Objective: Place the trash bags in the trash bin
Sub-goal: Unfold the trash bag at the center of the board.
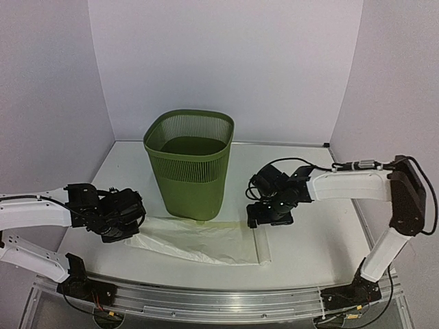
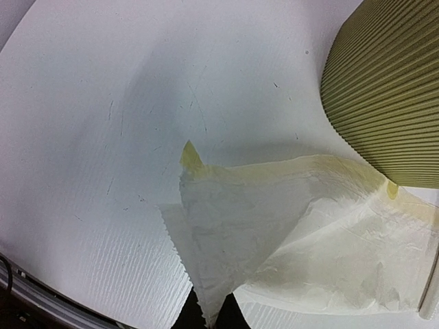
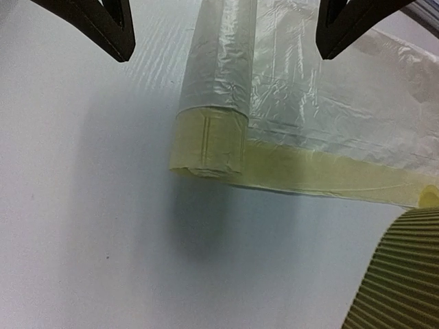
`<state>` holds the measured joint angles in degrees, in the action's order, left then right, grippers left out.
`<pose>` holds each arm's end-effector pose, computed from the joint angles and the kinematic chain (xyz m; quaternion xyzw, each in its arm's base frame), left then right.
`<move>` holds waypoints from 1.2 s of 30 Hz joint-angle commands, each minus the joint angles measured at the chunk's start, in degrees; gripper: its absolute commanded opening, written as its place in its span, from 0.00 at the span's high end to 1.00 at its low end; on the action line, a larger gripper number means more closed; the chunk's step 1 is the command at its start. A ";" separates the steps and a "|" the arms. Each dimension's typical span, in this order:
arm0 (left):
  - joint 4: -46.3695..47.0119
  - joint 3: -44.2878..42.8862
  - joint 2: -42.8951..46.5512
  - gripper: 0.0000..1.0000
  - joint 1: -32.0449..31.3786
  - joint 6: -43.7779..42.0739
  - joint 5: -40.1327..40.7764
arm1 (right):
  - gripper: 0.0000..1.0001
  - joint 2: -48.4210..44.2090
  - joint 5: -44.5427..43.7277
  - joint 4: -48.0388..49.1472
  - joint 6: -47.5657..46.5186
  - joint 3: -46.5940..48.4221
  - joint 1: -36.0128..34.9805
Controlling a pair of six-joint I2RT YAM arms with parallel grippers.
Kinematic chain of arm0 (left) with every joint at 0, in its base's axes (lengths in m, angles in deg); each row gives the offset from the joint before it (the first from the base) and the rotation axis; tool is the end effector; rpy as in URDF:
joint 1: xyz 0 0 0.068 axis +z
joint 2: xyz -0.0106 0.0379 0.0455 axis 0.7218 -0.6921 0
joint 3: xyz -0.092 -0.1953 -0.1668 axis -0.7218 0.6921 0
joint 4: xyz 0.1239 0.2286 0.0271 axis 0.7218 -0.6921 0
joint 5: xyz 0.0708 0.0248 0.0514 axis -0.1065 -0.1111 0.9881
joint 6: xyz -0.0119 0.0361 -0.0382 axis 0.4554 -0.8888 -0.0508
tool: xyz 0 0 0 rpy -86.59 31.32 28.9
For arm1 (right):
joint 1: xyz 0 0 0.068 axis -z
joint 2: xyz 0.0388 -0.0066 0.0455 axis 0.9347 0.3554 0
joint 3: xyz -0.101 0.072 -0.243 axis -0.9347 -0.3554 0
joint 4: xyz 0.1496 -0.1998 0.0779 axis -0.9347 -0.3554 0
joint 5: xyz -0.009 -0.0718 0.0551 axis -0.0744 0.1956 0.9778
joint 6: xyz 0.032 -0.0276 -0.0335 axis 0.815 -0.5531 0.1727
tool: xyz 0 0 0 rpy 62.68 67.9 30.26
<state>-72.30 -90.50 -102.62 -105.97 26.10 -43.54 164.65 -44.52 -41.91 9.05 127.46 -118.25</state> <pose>0.1042 -0.1466 0.2212 -0.1684 0.9500 -0.0262 0.2618 0.2248 0.2497 0.1918 -0.0955 0.9716 0.0702 0.2047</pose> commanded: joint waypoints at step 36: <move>-3.24 -0.79 8.44 1.00 0.79 -1.46 5.75 | 0.14 -3.01 -11.68 -11.05 9.15 -9.49 7.47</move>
<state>-81.60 -88.89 -94.36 -105.39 32.47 -39.03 163.20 -53.41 -47.45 15.18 117.01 -111.17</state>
